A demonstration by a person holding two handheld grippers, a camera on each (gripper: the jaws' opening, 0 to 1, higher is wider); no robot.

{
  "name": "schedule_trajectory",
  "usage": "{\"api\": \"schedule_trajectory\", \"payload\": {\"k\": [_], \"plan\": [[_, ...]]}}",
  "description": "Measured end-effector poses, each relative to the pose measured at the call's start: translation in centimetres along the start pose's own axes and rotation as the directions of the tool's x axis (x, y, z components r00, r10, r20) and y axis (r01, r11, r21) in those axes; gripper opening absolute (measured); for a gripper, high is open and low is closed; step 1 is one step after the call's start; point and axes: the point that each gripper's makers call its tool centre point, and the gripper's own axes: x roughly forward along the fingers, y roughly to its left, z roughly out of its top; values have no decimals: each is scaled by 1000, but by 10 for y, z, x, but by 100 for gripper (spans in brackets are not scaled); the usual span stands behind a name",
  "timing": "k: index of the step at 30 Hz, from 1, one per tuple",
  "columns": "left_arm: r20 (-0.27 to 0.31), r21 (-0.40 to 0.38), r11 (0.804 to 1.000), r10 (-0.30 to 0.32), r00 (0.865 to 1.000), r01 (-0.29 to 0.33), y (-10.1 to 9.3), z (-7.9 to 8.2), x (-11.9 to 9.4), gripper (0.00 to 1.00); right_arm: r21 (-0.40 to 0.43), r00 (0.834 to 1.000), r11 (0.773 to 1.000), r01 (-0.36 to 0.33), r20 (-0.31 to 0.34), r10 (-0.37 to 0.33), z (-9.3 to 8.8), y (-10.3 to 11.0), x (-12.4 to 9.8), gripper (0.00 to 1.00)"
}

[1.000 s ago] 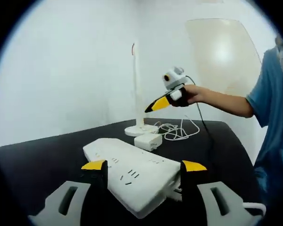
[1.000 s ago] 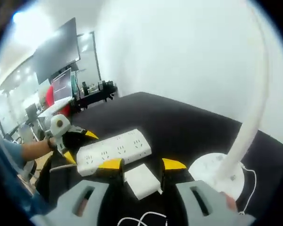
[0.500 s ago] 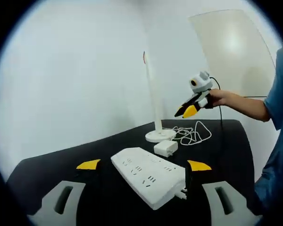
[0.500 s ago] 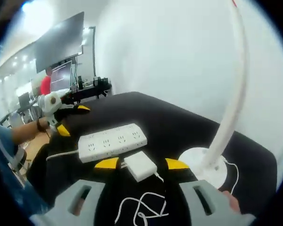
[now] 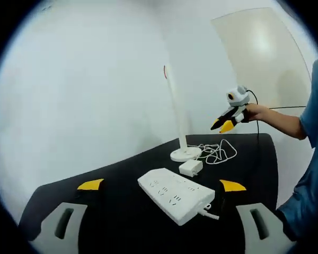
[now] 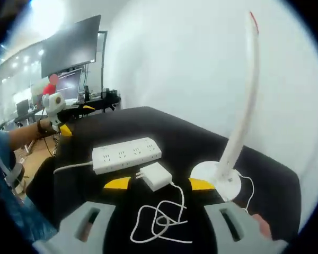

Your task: Insert the desk lamp plug into the socket, turn on the power strip switch, turn on the lamp switch, then turn off the lamp switch, turn off the power strip switch, and remove the plug from the socket.

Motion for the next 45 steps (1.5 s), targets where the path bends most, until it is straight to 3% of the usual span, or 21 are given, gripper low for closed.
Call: {"api": "schedule_trajectory", "payload": {"k": [10, 18, 23, 28, 32, 34, 37, 41, 43, 45], "plan": [[-5, -14, 1000, -22, 1000, 22, 5, 15, -23, 89, 12, 996, 996, 90, 26, -91, -3, -2, -40, 53], [-40, -18, 999, -39, 998, 38, 0, 15, -38, 89, 64, 986, 988, 143, 75, -148, -4, -9, -71, 66], [-61, -19, 999, -39, 997, 38, 18, 8, -49, 89, 120, 978, 978, 172, 98, -184, -11, -20, -85, 69], [82, -8, 1000, -12, 997, 13, 32, 27, -62, 89, 173, 969, 964, 200, 113, -221, -25, -26, -95, 72], [160, -92, 996, 3, 987, 12, 51, 33, -75, 89, 228, 960, 948, 221, 122, -253, -41, -30, -104, 73], [223, -138, 990, 28, 974, 3, 66, 39, -84, 89, 257, 954, 940, 225, 138, -266, -44, -33, -107, 75], [210, -111, 994, 44, 977, -21, 74, 36, -95, 89, 297, 942, 927, 230, 170, -288, -49, -37, -112, 82], [131, -72, 997, 43, 990, -34, 76, 22, -102, 89, 308, 924, 916, 257, 199, -326, -53, -40, -118, 89], [128, -76, 997, 43, 991, -34, 77, 19, -107, 89, 312, 916, 911, 271, 207, -343, -55, -44, -120, 89], [165, -86, 995, 55, 985, -41, 76, 22, -113, 89, 318, 914, 908, 274, 207, -348, -57, -44, -120, 90]]}}
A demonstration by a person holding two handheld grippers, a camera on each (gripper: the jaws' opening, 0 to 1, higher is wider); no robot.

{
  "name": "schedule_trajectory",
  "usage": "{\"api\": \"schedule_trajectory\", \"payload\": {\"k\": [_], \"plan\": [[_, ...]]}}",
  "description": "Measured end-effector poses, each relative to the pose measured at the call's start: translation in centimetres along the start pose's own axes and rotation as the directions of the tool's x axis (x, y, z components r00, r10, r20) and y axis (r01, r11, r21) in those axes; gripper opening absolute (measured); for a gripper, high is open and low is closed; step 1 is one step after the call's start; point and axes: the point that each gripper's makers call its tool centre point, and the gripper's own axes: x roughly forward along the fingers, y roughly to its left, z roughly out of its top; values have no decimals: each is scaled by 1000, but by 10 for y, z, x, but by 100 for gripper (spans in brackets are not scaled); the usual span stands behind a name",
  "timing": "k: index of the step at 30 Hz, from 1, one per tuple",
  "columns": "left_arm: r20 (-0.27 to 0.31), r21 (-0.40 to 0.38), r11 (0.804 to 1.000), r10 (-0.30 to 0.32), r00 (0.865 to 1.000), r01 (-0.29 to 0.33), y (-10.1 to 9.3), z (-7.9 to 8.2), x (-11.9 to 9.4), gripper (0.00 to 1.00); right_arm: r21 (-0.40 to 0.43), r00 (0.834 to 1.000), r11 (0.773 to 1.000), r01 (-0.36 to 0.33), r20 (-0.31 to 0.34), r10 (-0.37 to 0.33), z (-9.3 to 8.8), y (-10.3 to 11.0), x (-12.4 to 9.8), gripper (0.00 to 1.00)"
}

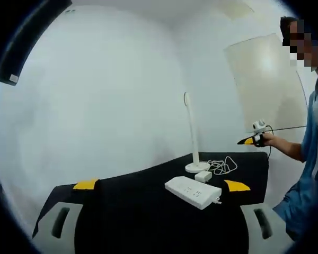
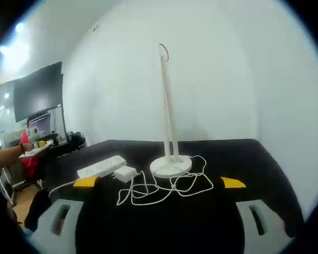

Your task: Insert the desk lamp plug into the socket, turn on the power strip switch, turn on the lamp switch, then turn off the lamp switch, turn off the power strip switch, and remove the plug from the socket.

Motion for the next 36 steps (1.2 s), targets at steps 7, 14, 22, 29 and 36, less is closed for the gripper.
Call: {"api": "schedule_trajectory", "payload": {"k": [7, 14, 22, 29, 36], "plan": [[-56, -32, 999, 35, 998, -37, 14, -19, -11, 89, 23, 1000, 1000, 3, -9, -2, -9, -1, 1, 90], [-109, -64, 995, 66, 992, -73, 44, -37, -24, 89, 30, 1000, 999, 12, -28, -11, -17, -3, 1, 96], [-68, -111, 986, 113, 991, -120, 79, -38, -43, 89, 40, 999, 999, 7, -39, -5, -25, -10, 1, 96], [-68, -127, 983, 126, 990, -134, 97, -48, -50, 89, 29, 998, 999, 40, -56, -39, -37, -12, -2, 96], [-66, -112, 984, 134, 989, -141, 106, -46, -59, 89, 29, 997, 998, 57, -59, -55, -36, -13, -3, 96]]}}
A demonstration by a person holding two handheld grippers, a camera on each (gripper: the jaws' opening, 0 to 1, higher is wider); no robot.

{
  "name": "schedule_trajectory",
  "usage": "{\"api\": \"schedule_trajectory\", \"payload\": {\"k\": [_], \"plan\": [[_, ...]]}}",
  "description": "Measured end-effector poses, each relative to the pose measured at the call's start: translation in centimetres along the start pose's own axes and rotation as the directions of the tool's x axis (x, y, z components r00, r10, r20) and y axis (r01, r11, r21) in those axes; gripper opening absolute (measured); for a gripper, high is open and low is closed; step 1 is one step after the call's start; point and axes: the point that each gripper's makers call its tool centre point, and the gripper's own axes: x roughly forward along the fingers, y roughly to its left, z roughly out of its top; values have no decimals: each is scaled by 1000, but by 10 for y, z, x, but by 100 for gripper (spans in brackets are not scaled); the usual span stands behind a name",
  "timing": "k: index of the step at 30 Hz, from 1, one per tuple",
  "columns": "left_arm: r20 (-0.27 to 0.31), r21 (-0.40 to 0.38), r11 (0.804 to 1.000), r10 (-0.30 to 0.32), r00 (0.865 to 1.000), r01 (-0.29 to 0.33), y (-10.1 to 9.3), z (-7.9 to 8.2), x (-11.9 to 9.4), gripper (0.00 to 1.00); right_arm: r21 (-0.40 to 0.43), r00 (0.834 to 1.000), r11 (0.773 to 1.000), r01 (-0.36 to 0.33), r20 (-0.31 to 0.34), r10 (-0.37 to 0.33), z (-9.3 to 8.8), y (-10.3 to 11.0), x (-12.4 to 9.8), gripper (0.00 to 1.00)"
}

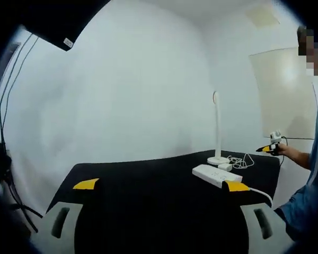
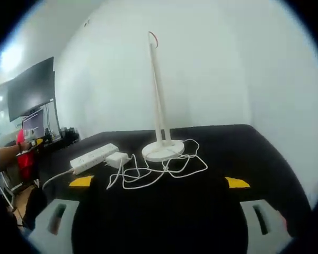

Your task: Insert the desk lamp plug into the socket, turn on the power strip switch, turn on the lamp switch, then turn off the lamp switch, turn off the power strip switch, and remove the plug from the socket.

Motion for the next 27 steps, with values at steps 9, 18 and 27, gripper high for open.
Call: {"api": "schedule_trajectory", "payload": {"k": [9, 18, 27], "plan": [[-44, 9, 1000, 6, 999, -6, 6, -8, -5, 89, -15, 1000, 1000, -9, 0, 9, 5, 5, 3, 96], [-59, 20, 1000, 22, 998, -21, 10, -8, -6, 89, -13, 1000, 1000, -12, -2, 12, 6, 6, 5, 96], [-86, 33, 999, 32, 996, -30, 10, -15, -7, 89, -5, 1000, 1000, -12, -1, 12, 4, 5, 5, 96]]}}
